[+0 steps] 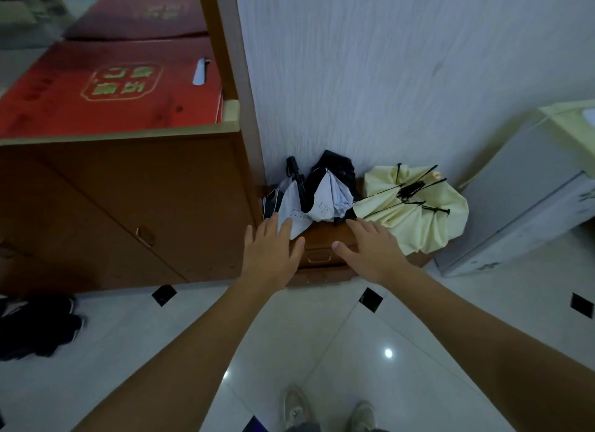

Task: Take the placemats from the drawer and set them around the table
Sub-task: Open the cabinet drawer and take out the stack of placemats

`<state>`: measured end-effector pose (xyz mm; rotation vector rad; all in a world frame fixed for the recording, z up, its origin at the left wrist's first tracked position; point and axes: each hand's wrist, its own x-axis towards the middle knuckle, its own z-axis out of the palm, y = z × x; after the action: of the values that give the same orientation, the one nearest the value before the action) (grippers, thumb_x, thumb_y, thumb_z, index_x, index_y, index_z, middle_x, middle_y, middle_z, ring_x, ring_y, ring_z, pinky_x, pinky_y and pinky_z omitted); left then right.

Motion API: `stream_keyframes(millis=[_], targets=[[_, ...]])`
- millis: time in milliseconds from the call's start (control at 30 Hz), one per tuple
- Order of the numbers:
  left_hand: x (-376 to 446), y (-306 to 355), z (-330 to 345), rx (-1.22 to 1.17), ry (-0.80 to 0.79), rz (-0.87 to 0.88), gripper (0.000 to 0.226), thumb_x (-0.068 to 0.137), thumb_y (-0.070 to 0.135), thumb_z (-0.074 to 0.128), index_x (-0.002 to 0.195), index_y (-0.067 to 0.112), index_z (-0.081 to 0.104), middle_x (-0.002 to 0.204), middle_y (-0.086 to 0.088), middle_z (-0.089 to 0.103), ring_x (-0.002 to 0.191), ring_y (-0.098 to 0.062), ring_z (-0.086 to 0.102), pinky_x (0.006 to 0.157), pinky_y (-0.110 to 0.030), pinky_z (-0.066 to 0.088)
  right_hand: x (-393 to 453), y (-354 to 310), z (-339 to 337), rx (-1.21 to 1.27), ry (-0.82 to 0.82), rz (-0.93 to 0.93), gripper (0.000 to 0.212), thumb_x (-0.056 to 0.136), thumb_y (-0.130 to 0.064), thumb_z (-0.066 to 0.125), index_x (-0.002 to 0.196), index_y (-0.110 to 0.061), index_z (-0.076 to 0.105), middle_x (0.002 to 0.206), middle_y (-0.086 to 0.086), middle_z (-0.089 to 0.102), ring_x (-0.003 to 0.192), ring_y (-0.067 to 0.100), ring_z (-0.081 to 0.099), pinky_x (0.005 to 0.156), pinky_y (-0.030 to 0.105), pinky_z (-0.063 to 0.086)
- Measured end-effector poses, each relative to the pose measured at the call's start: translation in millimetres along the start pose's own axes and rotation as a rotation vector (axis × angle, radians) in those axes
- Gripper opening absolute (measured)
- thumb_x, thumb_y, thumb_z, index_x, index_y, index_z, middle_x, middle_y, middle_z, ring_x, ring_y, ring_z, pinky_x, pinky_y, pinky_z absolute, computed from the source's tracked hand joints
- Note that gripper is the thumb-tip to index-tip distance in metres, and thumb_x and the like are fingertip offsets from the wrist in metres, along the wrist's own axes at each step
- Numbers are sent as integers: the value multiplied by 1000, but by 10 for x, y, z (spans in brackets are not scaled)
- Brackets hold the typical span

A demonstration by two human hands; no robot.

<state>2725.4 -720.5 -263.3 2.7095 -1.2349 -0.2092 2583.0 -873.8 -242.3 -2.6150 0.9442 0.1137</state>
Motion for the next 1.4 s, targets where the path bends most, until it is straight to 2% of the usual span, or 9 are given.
stream_keyframes(millis=[233,400,500,633,767,833,1067,1400], targets=[[-104,-100,116,-65,11,-70,54,101,49,29,148,24,35,158,-7,29,144,-24,27,118,-49,12,41,-64,211,32,-16,26,68,94,-60,40,149,-20,33,156,5,31,144,26,24,114,46,23],[-194,-90,383,-69,-7,-86,53,101,48,32,146,22,39,155,-7,34,141,-25,32,117,-50,14,6,5,531,38,-98,21,68,94,-61,39,149,-22,33,156,4,31,145,26,23,115,47,21],[-253,-21,596,-85,-50,-89,51,101,46,36,146,21,41,154,-7,34,139,-26,33,116,-49,14,-56,129,755,37,-157,19,68,94,-63,39,149,-24,33,157,4,30,145,27,23,116,46,20],[-302,65,954,-58,-141,-66,55,102,49,31,148,21,37,156,-8,31,141,-26,29,118,-50,12,-91,367,1093,62,-202,42,69,93,-63,38,149,-23,33,157,3,31,144,26,24,117,46,20],[-266,111,1305,-23,-135,-46,65,96,54,22,147,19,41,155,-11,34,140,-28,32,117,-52,16,-20,638,1422,113,-211,63,68,92,-64,38,147,-25,36,153,1,37,141,27,29,114,47,27],[-208,150,1502,-35,-138,-43,62,97,53,25,147,19,40,156,-12,33,141,-28,31,117,-51,14,48,776,1578,143,-198,81,68,93,-63,39,148,-23,35,154,2,36,142,27,28,114,47,27],[110,216,2604,-48,-183,-18,56,102,49,32,151,22,33,159,-8,26,144,-26,25,119,-49,12,443,1263,2448,196,-92,75,67,94,-60,41,149,-22,33,156,3,32,143,27,25,116,45,22],[572,-87,4482,-95,-204,-62,56,102,51,28,151,24,30,160,-4,22,145,-25,22,120,-47,14,1032,2015,4273,335,-100,179,63,96,-57,41,149,-24,33,155,1,33,141,25,26,112,41,25]])
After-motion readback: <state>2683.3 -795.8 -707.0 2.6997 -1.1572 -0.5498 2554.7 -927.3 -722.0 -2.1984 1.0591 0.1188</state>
